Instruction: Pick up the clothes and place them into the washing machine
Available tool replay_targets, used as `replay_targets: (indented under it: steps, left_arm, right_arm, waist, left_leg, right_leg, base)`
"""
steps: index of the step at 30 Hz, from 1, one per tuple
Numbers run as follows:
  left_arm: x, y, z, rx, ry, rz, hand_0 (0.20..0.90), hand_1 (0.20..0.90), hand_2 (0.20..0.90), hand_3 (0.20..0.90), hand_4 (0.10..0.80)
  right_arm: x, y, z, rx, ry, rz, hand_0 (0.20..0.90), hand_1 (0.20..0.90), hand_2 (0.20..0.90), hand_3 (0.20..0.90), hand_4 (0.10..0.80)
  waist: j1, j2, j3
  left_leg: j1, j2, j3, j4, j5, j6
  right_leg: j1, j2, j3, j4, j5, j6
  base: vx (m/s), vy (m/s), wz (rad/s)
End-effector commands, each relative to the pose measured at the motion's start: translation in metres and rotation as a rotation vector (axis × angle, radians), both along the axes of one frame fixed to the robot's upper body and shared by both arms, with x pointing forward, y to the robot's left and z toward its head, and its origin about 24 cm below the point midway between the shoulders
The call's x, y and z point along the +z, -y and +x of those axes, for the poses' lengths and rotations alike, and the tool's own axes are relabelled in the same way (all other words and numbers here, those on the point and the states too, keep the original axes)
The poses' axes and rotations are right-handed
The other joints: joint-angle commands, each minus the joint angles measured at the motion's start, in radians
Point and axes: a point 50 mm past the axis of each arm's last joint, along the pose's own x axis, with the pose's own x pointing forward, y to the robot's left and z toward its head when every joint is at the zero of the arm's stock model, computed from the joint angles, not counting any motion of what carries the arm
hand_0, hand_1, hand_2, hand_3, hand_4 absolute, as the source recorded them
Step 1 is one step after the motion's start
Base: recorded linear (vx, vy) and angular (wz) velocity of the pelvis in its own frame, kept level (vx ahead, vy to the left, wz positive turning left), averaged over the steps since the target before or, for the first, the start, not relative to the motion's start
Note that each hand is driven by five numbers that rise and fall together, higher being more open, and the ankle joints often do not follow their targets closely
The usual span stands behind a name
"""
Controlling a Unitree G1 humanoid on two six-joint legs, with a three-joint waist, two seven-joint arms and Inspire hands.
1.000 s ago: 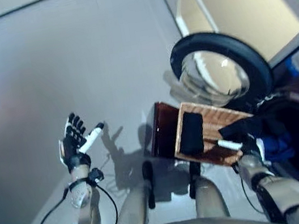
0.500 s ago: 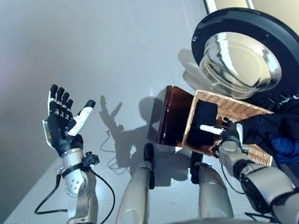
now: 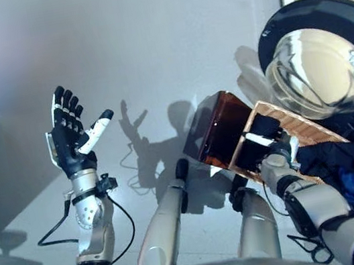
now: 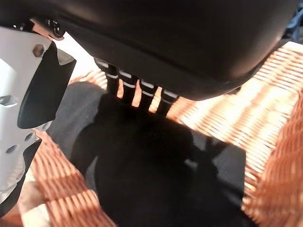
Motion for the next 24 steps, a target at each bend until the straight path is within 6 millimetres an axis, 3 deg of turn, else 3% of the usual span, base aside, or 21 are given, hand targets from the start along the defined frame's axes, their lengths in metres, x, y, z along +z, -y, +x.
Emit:
replay_targets:
  steps: [1,4,8,9,10,12,13,14,15,16,17,18,19,20,24]
  left_arm:
    - [0.037,0.000,-0.005,0.012,0.220,0.026,0.900,0.900,0.900,0.900,0.800]
    - [0.027,0.000,-0.002,0.016,0.168,0.020,0.900,0.900,0.900,0.900,0.800]
    - [-0.009,-0.004,0.004,0.039,-0.013,0.014,0.900,0.900,0.900,0.900,0.800]
    - [-0.009,-0.004,0.004,0.038,-0.012,0.013,0.900,0.900,0.900,0.900,0.800]
    - [-0.027,-0.007,0.004,0.060,-0.096,-0.003,0.900,0.900,0.900,0.900,0.800]
    - [-0.043,-0.007,0.004,0.060,-0.176,-0.006,0.900,0.900,0.900,0.900,0.800]
    - [-0.052,-0.007,0.002,0.056,-0.224,0.012,0.900,0.900,0.900,0.900,0.800]
    - [-0.061,-0.008,0.001,0.052,-0.277,0.055,0.900,0.900,0.900,0.900,0.800]
    - [-0.061,-0.007,0.002,0.052,-0.276,0.057,0.900,0.900,0.900,0.900,0.800]
    - [-0.079,-0.009,-0.002,0.056,-0.376,0.102,0.900,0.900,0.900,0.900,0.800]
    - [-0.088,-0.011,-0.004,0.063,-0.424,0.113,0.900,0.900,0.900,0.900,0.800]
    - [-0.097,-0.013,-0.009,0.073,-0.477,0.115,0.900,0.900,0.900,0.900,0.800]
    - [-0.101,-0.014,-0.010,0.080,-0.495,0.116,0.900,0.900,0.900,0.900,0.800]
    - [-0.101,-0.014,-0.010,0.080,-0.495,0.116,0.900,0.900,0.900,0.900,0.800]
    - [-0.120,-0.019,-0.021,0.100,-0.607,0.167,0.900,0.900,0.900,0.900,0.800]
  right_arm:
    - [0.054,0.031,0.028,-0.067,0.166,-0.110,0.900,0.900,0.900,0.900,0.800]
    - [0.063,0.036,0.032,-0.079,0.173,-0.123,0.900,0.900,0.900,0.900,0.800]
    - [0.069,0.039,0.035,-0.086,0.170,-0.138,0.900,0.900,0.900,0.900,0.800]
    - [0.069,0.040,0.035,-0.087,0.171,-0.138,0.900,0.900,0.900,0.900,0.800]
    - [0.071,0.039,0.036,-0.093,0.170,-0.141,0.900,0.900,0.900,0.900,0.800]
    - [0.070,0.039,0.036,-0.089,0.163,-0.144,0.900,0.900,0.900,0.900,0.800]
    - [0.068,0.037,0.035,-0.084,0.158,-0.142,0.837,0.837,0.837,0.837,0.755]
    - [0.067,0.038,0.035,-0.083,0.156,-0.145,0.837,0.837,0.837,0.837,0.755]
    - [0.067,0.038,0.034,-0.084,0.156,-0.145,0.700,0.700,0.700,0.700,0.657]
    - [0.061,0.036,0.031,-0.076,0.135,-0.147,0.658,0.658,0.658,0.658,0.627]
    - [0.058,0.035,0.029,-0.072,0.123,-0.145,0.546,0.546,0.546,0.546,0.547]
    - [0.054,0.034,0.028,-0.068,0.107,-0.144,0.502,0.502,0.502,0.502,0.516]
    - [0.053,0.034,0.027,-0.066,0.099,-0.146,0.395,0.395,0.395,0.395,0.439]
    - [0.053,0.034,0.027,-0.066,0.099,-0.146,0.200,0.200,0.200,0.200,0.300]
    - [0.043,0.035,0.019,-0.083,0.060,-0.136,0.200,0.200,0.200,0.200,0.300]
  waist:
    - [0.026,0.074,-0.005]
    - [0.031,0.088,-0.006]
    - [0.035,0.115,-0.009]
    - [0.035,0.115,-0.009]
    - [0.038,0.128,-0.009]
    - [0.043,0.137,-0.010]
    - [0.045,0.142,-0.012]
    - [0.046,0.147,-0.016]
    - [0.046,0.147,-0.016]
    - [0.047,0.150,-0.020]
    - [0.046,0.151,-0.024]
    - [0.046,0.152,-0.028]
    - [0.047,0.153,-0.030]
    - [0.047,0.153,-0.030]
    - [0.054,0.153,-0.043]
  left_leg:
    - [-0.063,-0.033,-0.007,0.071,-0.113,-0.046]
    - [-0.081,-0.040,-0.010,0.084,-0.115,-0.043]
    - [-0.101,-0.048,-0.011,0.093,-0.110,-0.043]
    - [-0.102,-0.049,-0.011,0.092,-0.110,-0.043]
    - [-0.106,-0.052,-0.009,0.089,-0.105,-0.042]
    - [-0.103,-0.055,-0.012,0.084,-0.099,-0.042]
    - [-0.099,-0.057,-0.015,0.078,-0.096,-0.041]
    - [-0.096,-0.058,-0.019,0.073,-0.093,-0.041]
    - [-0.094,-0.059,-0.021,0.072,-0.092,-0.041]
    - [-0.086,-0.061,-0.025,0.065,-0.090,-0.041]
    - [-0.078,-0.061,-0.030,0.057,-0.088,-0.040]
    - [-0.071,-0.062,-0.033,0.051,-0.087,-0.040]
    - [-0.067,-0.062,-0.034,0.049,-0.087,-0.041]
    - [-0.066,-0.062,-0.034,0.049,-0.087,-0.041]
    - [-0.048,-0.066,-0.046,0.033,-0.082,-0.042]
  right_leg:
    - [0.023,-0.003,0.037,0.028,-0.035,-0.022]
    - [0.004,-0.012,0.041,0.050,-0.045,-0.024]
    - [-0.015,-0.026,0.044,0.081,-0.056,-0.023]
    - [-0.016,-0.026,0.044,0.082,-0.056,-0.023]
    - [-0.021,-0.029,0.043,0.086,-0.056,-0.021]
    - [-0.019,-0.034,0.040,0.086,-0.057,-0.019]
    - [-0.017,-0.036,0.039,0.087,-0.059,-0.018]
    - [-0.013,-0.038,0.036,0.089,-0.061,-0.017]
    - [-0.012,-0.039,0.035,0.088,-0.061,-0.017]
    - [-0.003,-0.044,0.030,0.089,-0.065,-0.016]
    - [0.006,-0.045,0.027,0.086,-0.066,-0.014]
    - [0.011,-0.046,0.026,0.086,-0.067,-0.013]
    - [0.017,-0.047,0.022,0.084,-0.067,-0.013]
    - [0.018,-0.047,0.022,0.084,-0.067,-0.013]
    - [0.039,-0.050,0.014,0.079,-0.072,-0.009]
  base:
    - [-0.022,0.038,0.11]
    - [-0.013,0.028,0.14]
    - [-0.002,0.029,0.05]
    - [0.000,0.000,0.00]
    - [0.000,0.000,0.00]
    - [0.000,0.000,0.00]
    - [0.000,0.000,0.00]
    - [0.025,-0.001,0.08]
    - [0.037,-0.005,0.10]
    - [0.044,-0.006,0.09]
    - [0.060,0.003,0.07]
    - [0.044,0.007,0.04]
    - [0.025,0.007,0.05]
    - [0.029,-0.014,0.05]
    - [0.021,-0.018,0.09]
